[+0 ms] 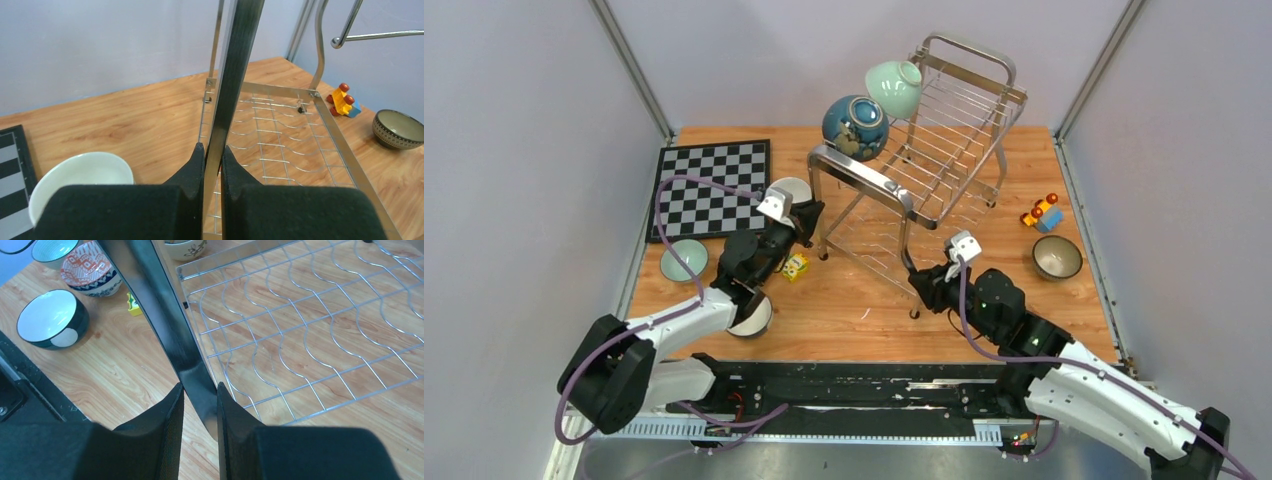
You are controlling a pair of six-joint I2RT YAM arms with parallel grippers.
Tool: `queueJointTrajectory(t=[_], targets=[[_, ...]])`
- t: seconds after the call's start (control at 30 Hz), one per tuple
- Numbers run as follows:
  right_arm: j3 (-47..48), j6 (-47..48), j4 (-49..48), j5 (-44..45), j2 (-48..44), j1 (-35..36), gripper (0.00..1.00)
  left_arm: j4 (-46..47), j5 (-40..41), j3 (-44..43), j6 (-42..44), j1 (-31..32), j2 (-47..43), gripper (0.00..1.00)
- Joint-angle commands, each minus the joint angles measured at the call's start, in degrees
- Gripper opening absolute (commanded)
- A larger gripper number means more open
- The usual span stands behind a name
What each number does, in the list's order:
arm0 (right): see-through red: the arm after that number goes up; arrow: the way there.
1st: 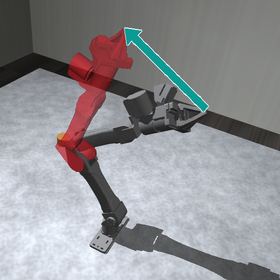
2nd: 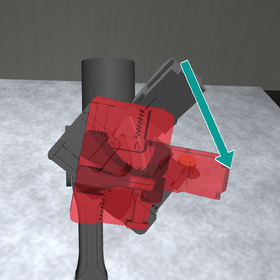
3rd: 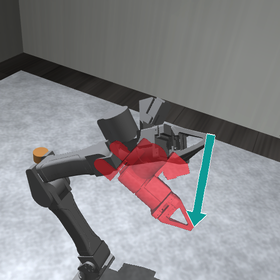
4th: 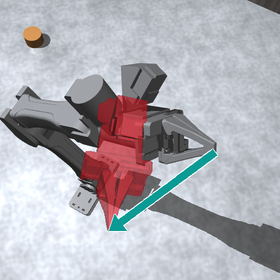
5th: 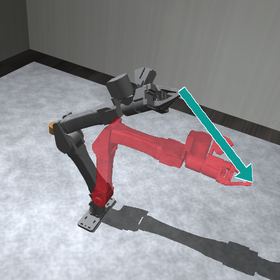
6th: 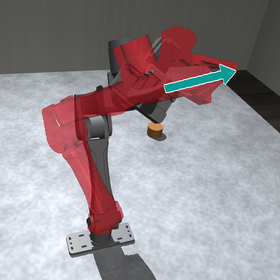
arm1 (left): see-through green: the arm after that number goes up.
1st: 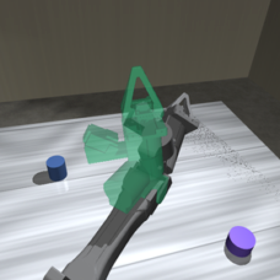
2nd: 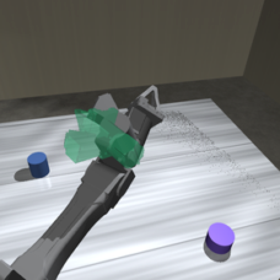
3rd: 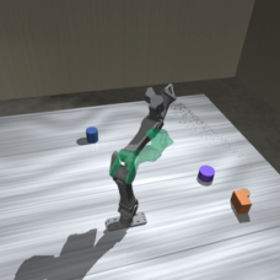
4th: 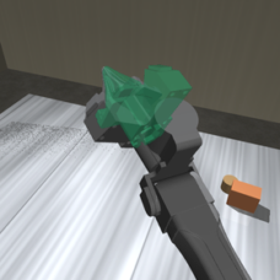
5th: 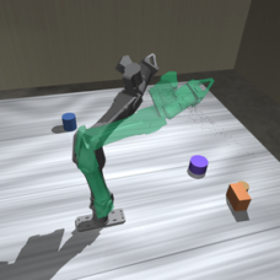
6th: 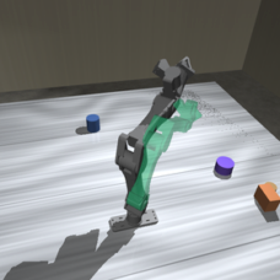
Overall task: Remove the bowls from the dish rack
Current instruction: Adjust the dish rack at the center of the board.
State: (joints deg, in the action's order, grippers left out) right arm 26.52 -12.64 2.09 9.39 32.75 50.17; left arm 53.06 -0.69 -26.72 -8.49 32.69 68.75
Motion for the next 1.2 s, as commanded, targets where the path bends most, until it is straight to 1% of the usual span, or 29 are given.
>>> queueJointTrajectory(t=[0.0,0.17,0.4,0.63,0.8,0.83,0.87,0.9,0.93,1.03,1.13,1.17], targets=[[0.5,-1.7,-0.9,10.8,2.8,-0.7,0.00,-0.3,2.3,0.9,-6.9,-0.1,-4.6,0.00],[1.4,-3.9,-1.6,15.7,5.5,-2.0,0.00,-1.9,1.7,1.4,-8.0,1.7,-5.9,0.00],[1.7,-6.6,-1.6,18.8,6.7,-5.5,0.00,-3.0,1.2,1.5,-9.4,5.0,-5.9,0.00],[2.1,-7.2,-3.7,18.4,7.5,-8.2,0.00,-4.0,1.9,0.1,-10.5,9.2,-5.4,0.00],[2.6,-6.8,-3.4,17.6,6.9,-8.7,0.00,-6.3,3.0,-2.1,-11.3,11.3,-4.4,0.00],[2.7,-6.8,-3.2,17.3,6.5,-8.6,0.03,-6.6,3.7,-2.4,-11.2,11.7,-4.2,0.00],[2.7,-6.8,-2.8,17.0,5.8,-8.7,0.08,-6.9,5.1,-2.5,-11.5,12.1,-4.0,0.00],[2.7,-6.9,-2.4,16.7,5.2,-8.7,0.14,-7.1,5.9,-2.7,-11.8,12.4,-4.0,0.00],[2.8,-7.3,-2.3,16.4,4.7,-8.6,0.23,-7.2,6.8,-2.8,-12.2,12.6,-3.8,0.00],[3.2,-8.0,1.9,15.7,2.9,-8.7,0.46,-7.9,8.6,-3.3,-12.9,13.6,-3.1,0.00],[3.5,-8.6,5.5,15.8,0.0,-8.7,0.61,-8.7,10.6,-4.0,-13.1,15.0,-2.6,0.00],[3.7,-8.7,6.4,15.8,-1.1,-8.6,0.67,-9.0,11.4,-4.2,-13.1,15.5,-2.3,0.00]])
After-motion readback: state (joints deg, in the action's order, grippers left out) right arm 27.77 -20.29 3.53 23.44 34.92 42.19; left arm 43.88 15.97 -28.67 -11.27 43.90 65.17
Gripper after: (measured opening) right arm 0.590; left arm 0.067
